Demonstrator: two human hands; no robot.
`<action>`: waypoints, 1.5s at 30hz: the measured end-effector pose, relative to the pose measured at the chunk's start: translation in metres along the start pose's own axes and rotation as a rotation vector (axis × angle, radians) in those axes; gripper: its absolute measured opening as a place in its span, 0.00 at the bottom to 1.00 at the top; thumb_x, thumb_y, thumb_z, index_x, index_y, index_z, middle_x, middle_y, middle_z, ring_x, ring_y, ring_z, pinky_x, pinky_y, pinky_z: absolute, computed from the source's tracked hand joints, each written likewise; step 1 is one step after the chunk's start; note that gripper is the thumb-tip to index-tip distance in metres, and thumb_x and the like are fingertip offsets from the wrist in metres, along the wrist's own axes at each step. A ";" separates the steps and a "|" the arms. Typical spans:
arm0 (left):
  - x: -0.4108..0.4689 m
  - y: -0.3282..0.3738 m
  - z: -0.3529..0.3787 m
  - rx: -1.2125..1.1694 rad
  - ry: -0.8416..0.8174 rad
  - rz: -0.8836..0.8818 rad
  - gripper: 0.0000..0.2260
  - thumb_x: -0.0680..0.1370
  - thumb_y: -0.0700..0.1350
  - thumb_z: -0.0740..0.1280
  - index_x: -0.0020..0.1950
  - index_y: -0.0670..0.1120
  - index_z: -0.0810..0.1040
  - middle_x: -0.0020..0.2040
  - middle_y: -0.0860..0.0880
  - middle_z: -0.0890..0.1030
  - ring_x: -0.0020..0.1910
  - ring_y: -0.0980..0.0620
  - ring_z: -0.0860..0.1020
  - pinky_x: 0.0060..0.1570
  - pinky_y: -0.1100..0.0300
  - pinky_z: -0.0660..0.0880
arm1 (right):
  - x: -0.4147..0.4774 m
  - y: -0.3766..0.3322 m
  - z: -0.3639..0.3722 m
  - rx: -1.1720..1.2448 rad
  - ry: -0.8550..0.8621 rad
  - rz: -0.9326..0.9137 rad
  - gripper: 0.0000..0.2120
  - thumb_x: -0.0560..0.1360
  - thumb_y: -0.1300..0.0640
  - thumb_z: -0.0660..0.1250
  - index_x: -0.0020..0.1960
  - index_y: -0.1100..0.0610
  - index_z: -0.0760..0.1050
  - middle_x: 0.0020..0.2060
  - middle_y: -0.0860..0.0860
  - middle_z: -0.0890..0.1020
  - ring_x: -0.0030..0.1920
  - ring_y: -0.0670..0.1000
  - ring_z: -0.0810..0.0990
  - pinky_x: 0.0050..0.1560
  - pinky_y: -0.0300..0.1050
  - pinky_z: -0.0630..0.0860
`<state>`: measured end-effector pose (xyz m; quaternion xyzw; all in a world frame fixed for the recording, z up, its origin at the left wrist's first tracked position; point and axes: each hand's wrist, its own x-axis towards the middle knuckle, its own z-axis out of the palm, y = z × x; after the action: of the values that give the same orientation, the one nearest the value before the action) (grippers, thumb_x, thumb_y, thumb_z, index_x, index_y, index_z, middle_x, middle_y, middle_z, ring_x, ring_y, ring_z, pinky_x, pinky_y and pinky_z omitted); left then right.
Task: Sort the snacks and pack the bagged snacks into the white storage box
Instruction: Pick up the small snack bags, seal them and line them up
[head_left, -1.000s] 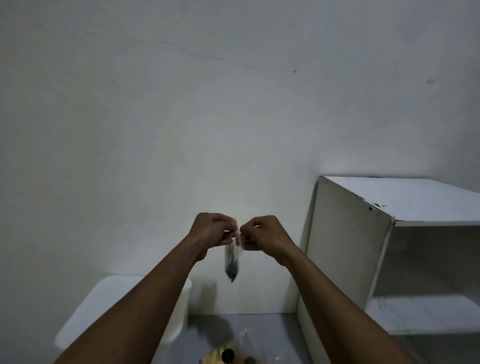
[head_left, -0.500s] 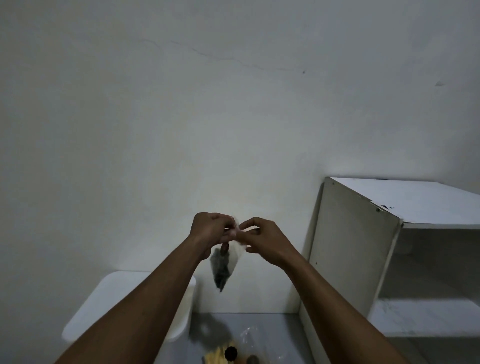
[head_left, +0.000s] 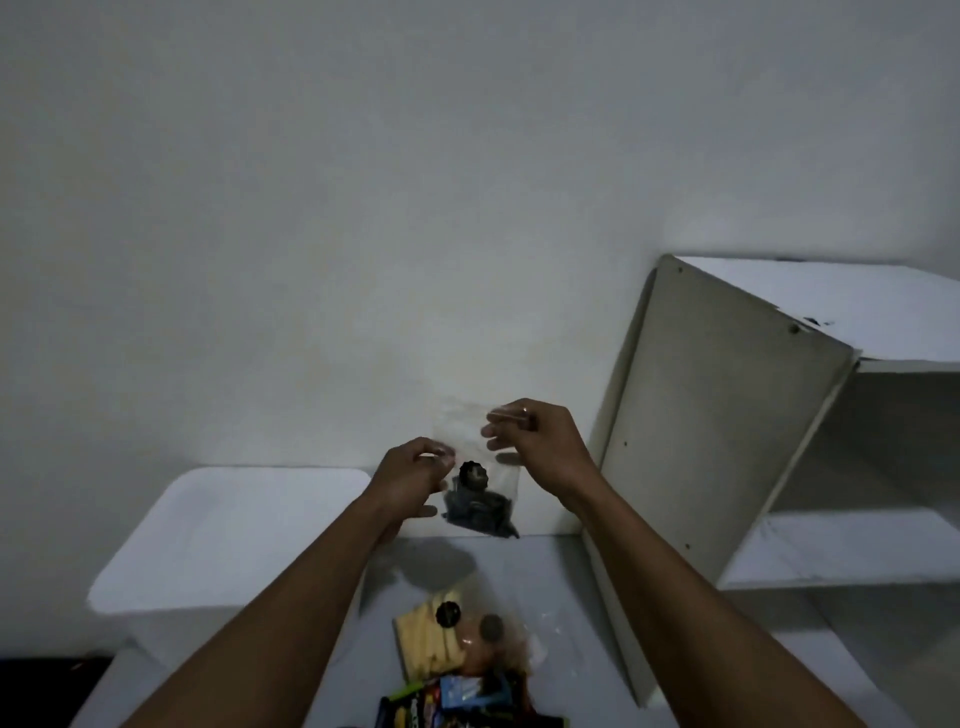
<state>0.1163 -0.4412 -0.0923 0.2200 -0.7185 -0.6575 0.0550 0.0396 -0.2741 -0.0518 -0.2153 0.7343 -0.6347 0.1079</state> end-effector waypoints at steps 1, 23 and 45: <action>0.005 -0.007 0.005 -0.042 0.034 0.007 0.04 0.79 0.43 0.67 0.48 0.49 0.81 0.55 0.42 0.83 0.47 0.47 0.80 0.42 0.51 0.78 | 0.003 0.010 -0.001 0.008 0.011 0.016 0.05 0.77 0.66 0.68 0.49 0.58 0.81 0.44 0.58 0.86 0.42 0.52 0.85 0.47 0.48 0.82; 0.161 -0.198 0.043 -0.015 0.661 -0.167 0.07 0.79 0.41 0.67 0.54 0.46 0.83 0.51 0.46 0.83 0.44 0.52 0.78 0.31 0.69 0.68 | 0.106 0.275 0.076 -0.319 0.083 0.314 0.06 0.78 0.58 0.67 0.54 0.55 0.79 0.43 0.47 0.81 0.47 0.48 0.80 0.40 0.34 0.70; 0.080 -0.226 0.048 0.641 0.049 -0.277 0.29 0.76 0.51 0.72 0.75 0.46 0.68 0.73 0.45 0.71 0.70 0.45 0.71 0.67 0.55 0.70 | 0.054 0.266 0.044 -0.701 -0.259 0.391 0.28 0.75 0.56 0.72 0.72 0.57 0.69 0.67 0.57 0.76 0.66 0.56 0.75 0.60 0.43 0.72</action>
<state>0.0820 -0.4363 -0.3340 0.3372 -0.8504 -0.3940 -0.0894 -0.0365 -0.3102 -0.3136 -0.1737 0.9131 -0.2819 0.2377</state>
